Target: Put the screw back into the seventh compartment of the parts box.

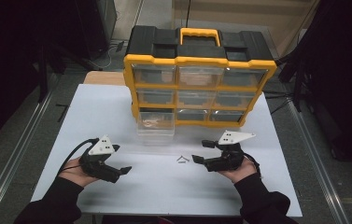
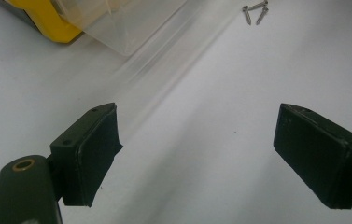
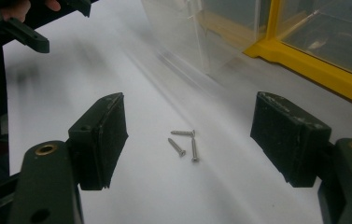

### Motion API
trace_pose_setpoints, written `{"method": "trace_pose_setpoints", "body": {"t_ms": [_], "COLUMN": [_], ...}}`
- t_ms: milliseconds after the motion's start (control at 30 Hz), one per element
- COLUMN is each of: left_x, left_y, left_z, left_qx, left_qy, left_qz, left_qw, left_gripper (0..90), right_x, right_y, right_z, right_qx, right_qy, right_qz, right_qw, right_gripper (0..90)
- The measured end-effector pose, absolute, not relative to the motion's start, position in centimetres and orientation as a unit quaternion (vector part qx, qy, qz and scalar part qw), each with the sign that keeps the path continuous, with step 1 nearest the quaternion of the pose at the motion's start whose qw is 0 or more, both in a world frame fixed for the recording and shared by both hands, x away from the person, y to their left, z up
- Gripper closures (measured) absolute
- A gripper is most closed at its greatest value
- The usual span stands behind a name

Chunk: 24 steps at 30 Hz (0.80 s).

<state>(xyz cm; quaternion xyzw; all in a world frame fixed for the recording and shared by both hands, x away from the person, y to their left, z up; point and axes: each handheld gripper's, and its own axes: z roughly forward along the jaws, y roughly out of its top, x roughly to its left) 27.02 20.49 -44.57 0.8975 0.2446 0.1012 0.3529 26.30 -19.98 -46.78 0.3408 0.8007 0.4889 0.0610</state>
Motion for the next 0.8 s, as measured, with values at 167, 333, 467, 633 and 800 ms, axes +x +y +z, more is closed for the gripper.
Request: {"method": "trace_pose_setpoints", "body": {"t_ms": [167, 333, 467, 633, 800], "left_x": [27.0, 27.0, 27.0, 26.9, 26.8], "left_y": [20.7, 20.7, 20.6, 20.4, 20.2], "left_z": [-44.6, -44.7, -44.7, -44.6, -44.7], "left_qx": [0.898, 0.9, 0.9, 0.9, 0.902], "left_qy": [0.244, 0.241, 0.24, 0.234, 0.232], "left_qz": [0.103, 0.102, 0.102, 0.102, 0.101], "left_qw": [0.351, 0.349, 0.35, 0.354, 0.349], "left_gripper": [14.1, 14.1, 14.1, 14.1, 14.0], "right_x": [27.1, 27.5, 27.7, 28.0, 28.2], "right_y": [-19.3, -18.8, -18.5, -18.1, -17.8], "right_z": [-47.1, -47.4, -47.5, -47.8, -48.0], "right_qx": [0.339, 0.339, 0.339, 0.339, 0.34], "right_qy": [0.805, 0.808, 0.81, 0.812, 0.815], "right_qz": [0.483, 0.477, 0.475, 0.47, 0.464], "right_qw": [0.062, 0.062, 0.063, 0.064, 0.066], "right_gripper": [29.1, 29.2, 29.9, 30.8, 31.7]}}
